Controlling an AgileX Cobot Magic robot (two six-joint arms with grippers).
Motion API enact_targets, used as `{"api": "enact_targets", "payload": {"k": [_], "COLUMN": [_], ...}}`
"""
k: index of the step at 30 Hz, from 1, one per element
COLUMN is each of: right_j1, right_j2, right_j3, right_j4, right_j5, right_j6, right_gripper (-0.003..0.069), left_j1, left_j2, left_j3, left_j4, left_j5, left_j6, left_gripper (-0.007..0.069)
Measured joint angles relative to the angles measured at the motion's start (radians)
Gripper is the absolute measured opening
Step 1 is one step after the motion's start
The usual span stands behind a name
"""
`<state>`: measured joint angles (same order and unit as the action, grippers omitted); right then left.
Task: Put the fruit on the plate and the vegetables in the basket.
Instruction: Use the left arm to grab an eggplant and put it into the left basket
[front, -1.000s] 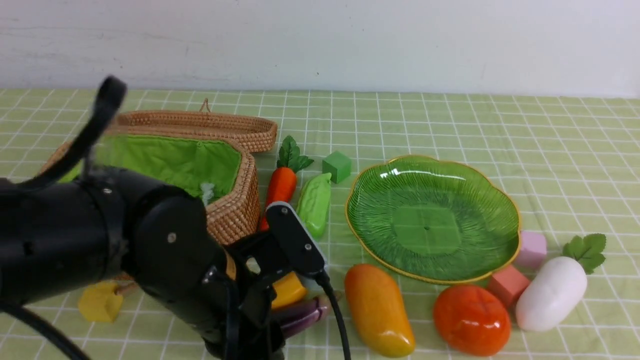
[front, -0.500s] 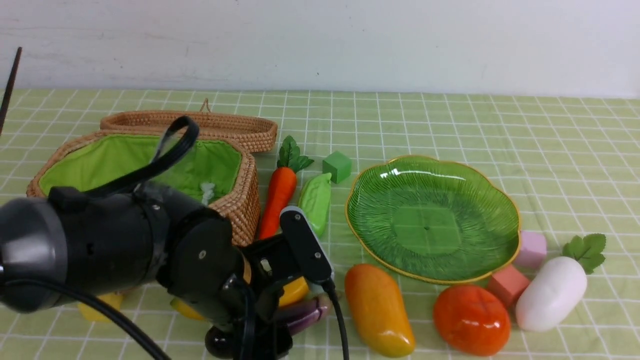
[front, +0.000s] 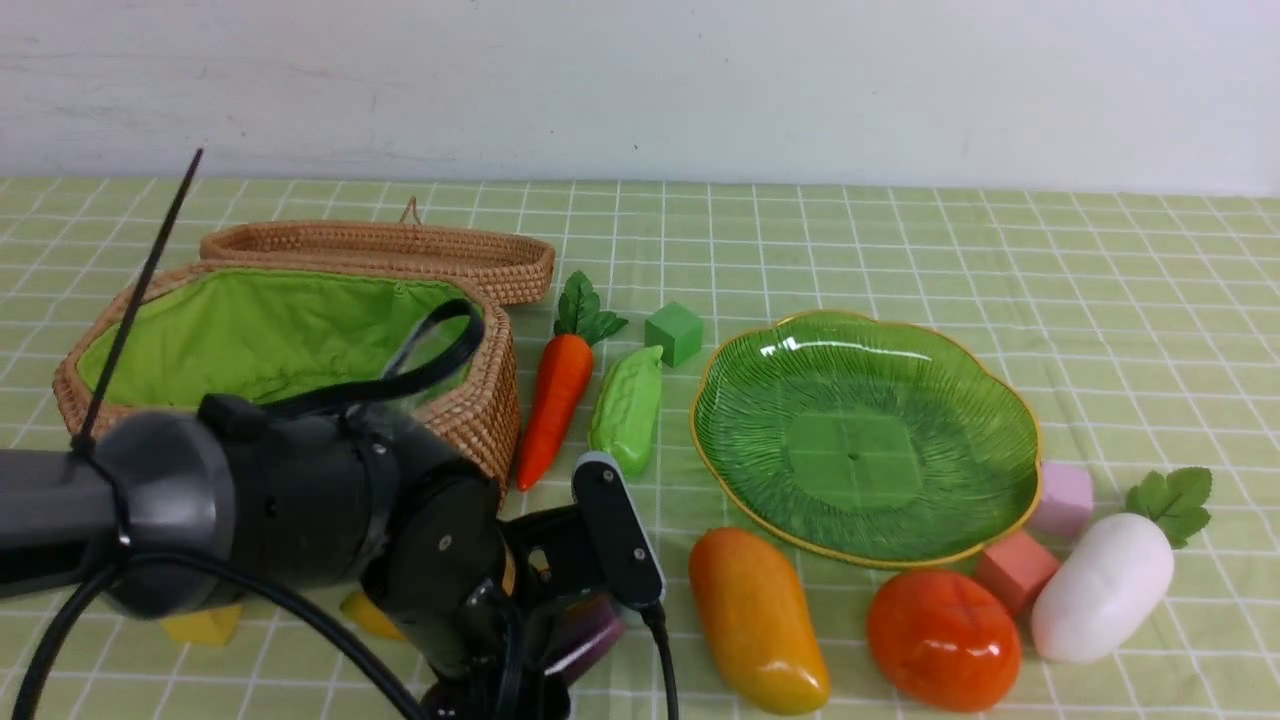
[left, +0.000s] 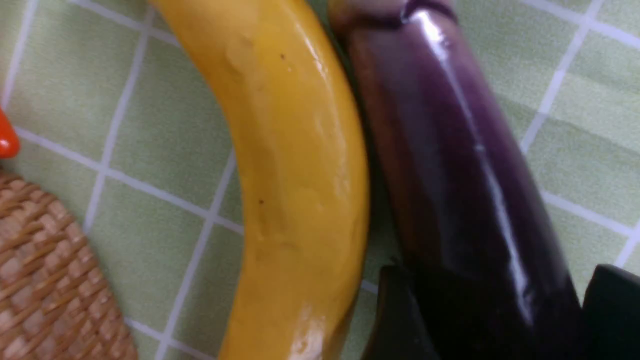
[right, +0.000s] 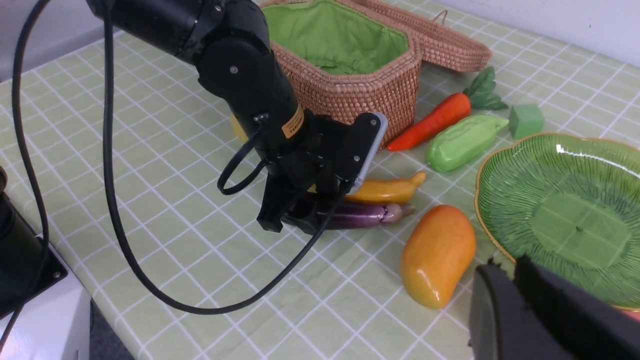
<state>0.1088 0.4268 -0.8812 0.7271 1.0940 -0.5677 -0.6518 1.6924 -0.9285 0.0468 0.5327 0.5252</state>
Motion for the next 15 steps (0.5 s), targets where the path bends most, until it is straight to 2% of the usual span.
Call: {"api": "enact_targets", "payload": {"k": [6, 15], "right_j1": [0.0, 0.0], "right_j2": [0.0, 0.0], "right_j3": [0.0, 0.0], "right_j4": [0.0, 0.0], "right_j5": [0.0, 0.0], "right_j6": [0.0, -0.003], "right_gripper": [0.006, 0.0068], "left_j1": [0.0, 0.0], "left_j2": [0.011, 0.011], "left_j3": [-0.001, -0.001], "left_j4": [0.001, -0.02], "left_j5": [-0.003, -0.003], "left_j6": [0.0, 0.0], "left_gripper": [0.0396, 0.0395]}}
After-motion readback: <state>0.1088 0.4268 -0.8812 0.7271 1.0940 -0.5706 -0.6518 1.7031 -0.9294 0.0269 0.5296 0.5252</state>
